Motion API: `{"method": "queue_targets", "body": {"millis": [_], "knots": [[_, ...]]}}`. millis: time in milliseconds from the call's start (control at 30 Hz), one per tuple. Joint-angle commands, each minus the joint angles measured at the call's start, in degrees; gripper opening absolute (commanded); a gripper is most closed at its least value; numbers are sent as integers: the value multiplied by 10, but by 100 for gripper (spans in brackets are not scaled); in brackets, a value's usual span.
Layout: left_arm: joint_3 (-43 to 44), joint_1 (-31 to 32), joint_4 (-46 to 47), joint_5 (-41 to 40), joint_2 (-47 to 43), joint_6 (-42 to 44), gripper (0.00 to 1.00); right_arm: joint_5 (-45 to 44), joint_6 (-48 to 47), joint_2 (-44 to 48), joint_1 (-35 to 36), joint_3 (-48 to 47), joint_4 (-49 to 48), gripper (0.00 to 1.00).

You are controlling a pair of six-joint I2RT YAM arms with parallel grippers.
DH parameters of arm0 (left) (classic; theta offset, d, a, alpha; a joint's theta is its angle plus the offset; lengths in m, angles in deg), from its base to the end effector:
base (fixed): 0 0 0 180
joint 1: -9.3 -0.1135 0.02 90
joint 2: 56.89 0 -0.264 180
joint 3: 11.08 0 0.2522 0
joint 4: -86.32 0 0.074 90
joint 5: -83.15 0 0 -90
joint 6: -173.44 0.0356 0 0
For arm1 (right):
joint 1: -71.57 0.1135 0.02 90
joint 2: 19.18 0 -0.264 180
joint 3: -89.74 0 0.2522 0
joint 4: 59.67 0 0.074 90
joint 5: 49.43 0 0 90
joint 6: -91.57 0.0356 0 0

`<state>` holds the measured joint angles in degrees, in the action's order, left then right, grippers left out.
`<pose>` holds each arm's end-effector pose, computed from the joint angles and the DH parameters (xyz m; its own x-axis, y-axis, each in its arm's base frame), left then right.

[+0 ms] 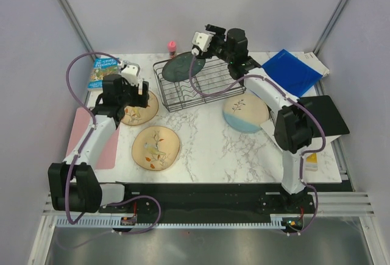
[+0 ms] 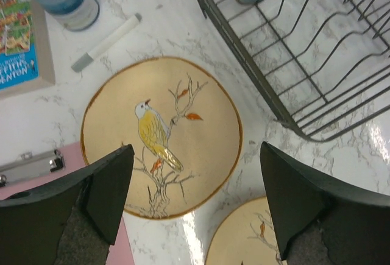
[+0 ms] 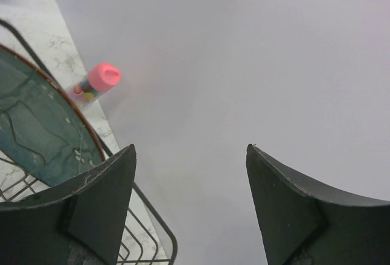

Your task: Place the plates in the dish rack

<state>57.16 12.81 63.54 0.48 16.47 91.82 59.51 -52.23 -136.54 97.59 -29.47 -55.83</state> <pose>0.2914 -0.0224 0.2928 -0.4368 0.1716 -0.8830 0.2395 0.9684 0.0697 0.4452 0.2302 0.3524 0.5516 -0.5801 -0.5993 -0.4424 0.4057 -0.7998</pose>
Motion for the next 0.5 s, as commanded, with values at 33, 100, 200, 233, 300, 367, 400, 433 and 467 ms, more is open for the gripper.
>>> {"method": "queue_targets", "body": {"millis": [33, 100, 200, 233, 300, 367, 400, 433, 467], "knots": [[28, -21, -126, -8, -9, 3, 92, -58, 90, 92, 8, 19, -4, 80], [35, -53, -178, 10, -17, 7, 92, -65, 217, 102, 8, -18, 97, 80], [62, -72, -276, 52, -9, 42, 89, -31, 343, 126, 9, -15, 246, 82], [62, -75, -291, 69, -9, 51, 89, -4, 371, 149, 8, 3, 263, 82], [47, -91, -312, 92, -12, 77, 88, 28, 415, 172, 7, 70, 288, 82], [35, -93, -356, 138, -9, 117, 86, 38, 453, 202, 8, 111, 288, 82], [30, -92, -367, 149, 1, 125, 86, 46, 493, 209, 6, 144, 290, 82], [27, -93, -383, 150, 7, 131, 86, 54, 511, 222, 4, 160, 288, 82], [23, -92, -390, 148, 15, 138, 85, 67, 534, 227, 3, 175, 288, 82]]}}
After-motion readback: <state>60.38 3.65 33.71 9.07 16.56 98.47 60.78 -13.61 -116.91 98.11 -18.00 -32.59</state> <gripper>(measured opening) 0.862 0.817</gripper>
